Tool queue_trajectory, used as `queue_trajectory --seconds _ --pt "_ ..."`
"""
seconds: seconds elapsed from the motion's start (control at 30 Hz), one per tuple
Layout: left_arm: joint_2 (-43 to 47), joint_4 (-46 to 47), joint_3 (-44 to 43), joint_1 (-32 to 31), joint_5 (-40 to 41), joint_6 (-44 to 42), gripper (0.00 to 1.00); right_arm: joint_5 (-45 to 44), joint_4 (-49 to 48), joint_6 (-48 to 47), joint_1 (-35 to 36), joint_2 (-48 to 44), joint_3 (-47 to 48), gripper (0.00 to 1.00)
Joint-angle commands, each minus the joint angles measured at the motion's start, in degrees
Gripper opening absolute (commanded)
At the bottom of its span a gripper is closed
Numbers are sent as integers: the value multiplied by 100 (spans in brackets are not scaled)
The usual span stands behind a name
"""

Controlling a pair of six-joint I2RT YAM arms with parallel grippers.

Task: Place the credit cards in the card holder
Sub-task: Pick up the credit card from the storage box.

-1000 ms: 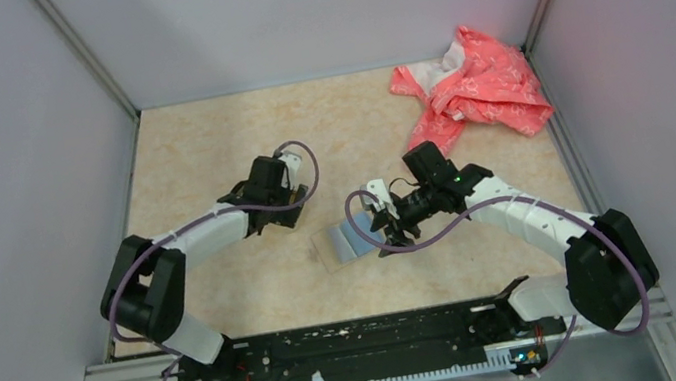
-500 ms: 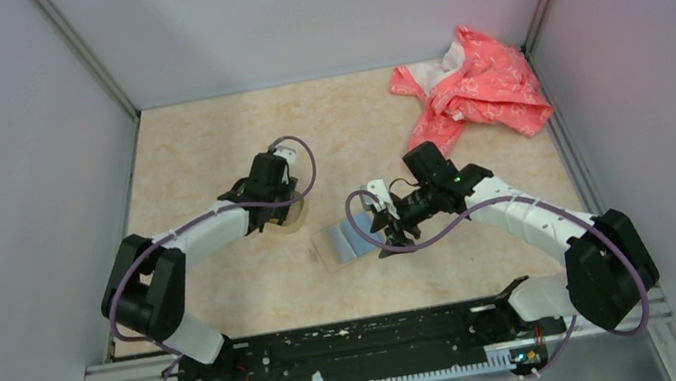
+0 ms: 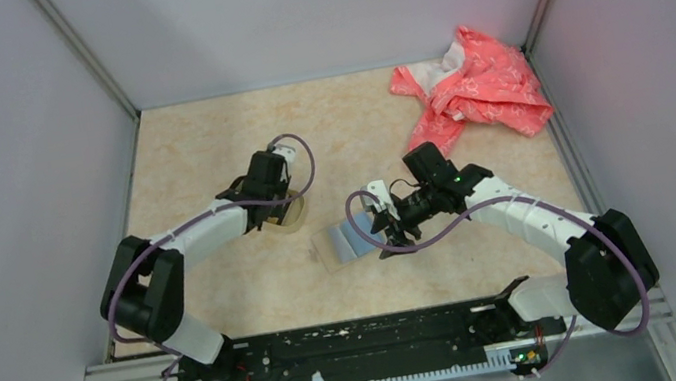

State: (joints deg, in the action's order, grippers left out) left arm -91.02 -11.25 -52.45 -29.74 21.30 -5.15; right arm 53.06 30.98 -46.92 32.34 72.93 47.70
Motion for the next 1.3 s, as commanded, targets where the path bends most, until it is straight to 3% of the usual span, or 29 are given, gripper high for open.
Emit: queue_trajectory --seconds 0.0,0.27,0.6,1.27 --pt "181 -149 -3 69 -411 135 38 229 -28 -116 -35 7 224 60" --pt "-68 -510 -204 250 -1185 346 43 240 -21 -125 -35 -9 231 60" --pt "-17 -363 -213 291 -2463 498 37 262 4 -142 -35 -24 235 60" --pt "436 -9 -70 545 -4129 1031 27 275 14 -160 -35 -48 239 60"
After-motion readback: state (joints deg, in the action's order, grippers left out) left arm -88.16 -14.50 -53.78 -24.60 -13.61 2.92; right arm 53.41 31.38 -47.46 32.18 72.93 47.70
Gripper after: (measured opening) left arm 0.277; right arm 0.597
